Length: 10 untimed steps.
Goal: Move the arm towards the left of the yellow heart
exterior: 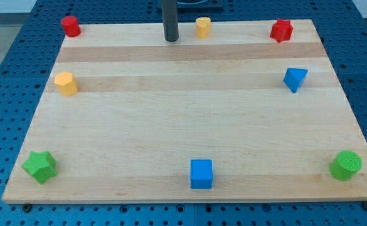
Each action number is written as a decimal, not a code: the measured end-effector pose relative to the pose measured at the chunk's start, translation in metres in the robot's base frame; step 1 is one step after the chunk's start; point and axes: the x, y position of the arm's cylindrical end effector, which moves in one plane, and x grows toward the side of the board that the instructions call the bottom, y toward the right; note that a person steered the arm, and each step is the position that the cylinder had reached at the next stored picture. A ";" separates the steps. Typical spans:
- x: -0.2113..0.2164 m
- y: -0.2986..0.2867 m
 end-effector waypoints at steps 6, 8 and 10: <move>-0.027 0.041; -0.047 0.041; -0.046 0.041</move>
